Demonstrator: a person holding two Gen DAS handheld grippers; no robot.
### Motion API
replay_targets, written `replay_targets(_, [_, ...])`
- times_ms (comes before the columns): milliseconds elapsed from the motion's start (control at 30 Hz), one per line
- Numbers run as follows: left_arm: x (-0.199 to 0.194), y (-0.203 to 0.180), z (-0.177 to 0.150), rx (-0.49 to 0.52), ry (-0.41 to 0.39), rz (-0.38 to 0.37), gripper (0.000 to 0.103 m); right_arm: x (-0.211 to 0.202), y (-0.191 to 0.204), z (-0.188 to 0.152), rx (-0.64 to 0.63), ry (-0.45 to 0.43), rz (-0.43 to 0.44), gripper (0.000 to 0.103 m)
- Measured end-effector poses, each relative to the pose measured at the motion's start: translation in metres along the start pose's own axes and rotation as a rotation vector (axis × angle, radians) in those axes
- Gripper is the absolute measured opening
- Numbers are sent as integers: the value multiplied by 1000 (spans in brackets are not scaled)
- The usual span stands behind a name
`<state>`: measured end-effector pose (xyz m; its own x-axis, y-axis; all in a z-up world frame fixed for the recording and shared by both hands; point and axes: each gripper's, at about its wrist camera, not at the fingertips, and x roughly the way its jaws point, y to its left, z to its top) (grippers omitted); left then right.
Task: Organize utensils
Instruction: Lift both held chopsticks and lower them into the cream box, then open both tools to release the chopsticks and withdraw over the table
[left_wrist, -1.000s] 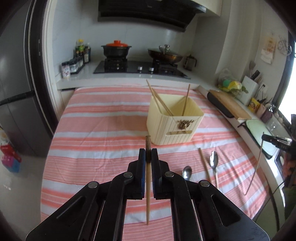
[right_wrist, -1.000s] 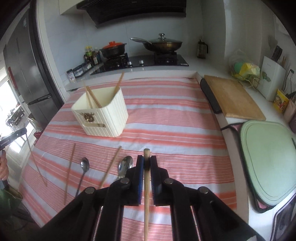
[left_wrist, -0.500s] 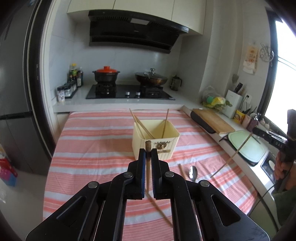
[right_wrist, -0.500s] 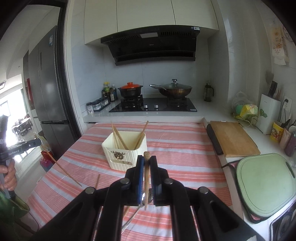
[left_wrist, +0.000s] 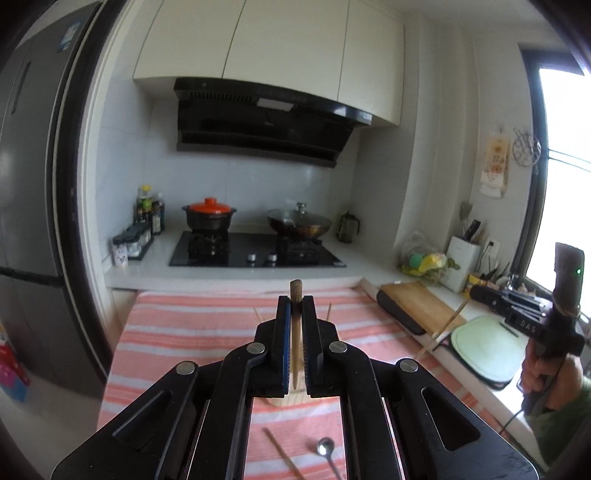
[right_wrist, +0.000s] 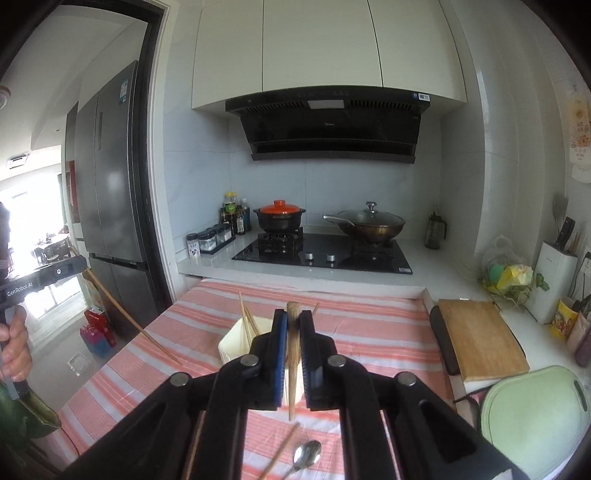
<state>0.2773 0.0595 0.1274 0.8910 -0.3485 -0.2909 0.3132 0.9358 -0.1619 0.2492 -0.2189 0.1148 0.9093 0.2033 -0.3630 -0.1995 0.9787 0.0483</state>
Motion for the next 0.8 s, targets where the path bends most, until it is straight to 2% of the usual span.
replay_targets(167, [40,-6,22,-6,-49,-3,4,36,4,30,12,-91,-6,7])
replay_targets(233, [64,-8,21,10,-33,16,4,56,4,35,36,-104,-4,7])
replay_targets(333, [103,-8,11,16,34,19,4,90,1,34,59,-100,4,7])
replay_targets(400, [129,-6,1,17,94,20,4,116,1,29,58,-56,9,7])
replay_targets(600, [208,10,-34,-28,304,24,4,204,-1,1,88,197,71,7])
replay_targets(733, [248,19,-51,-64,402,28,5,244,-1,-19,125,266,100,8])
replay_targets(767, [254,22,-52,-74,418,39,13,251,-1,-20,133,273,113,9])
replay_targets(800, [257,24,-53,-91,433,50,22,256,0,-20,137,268,114,20])
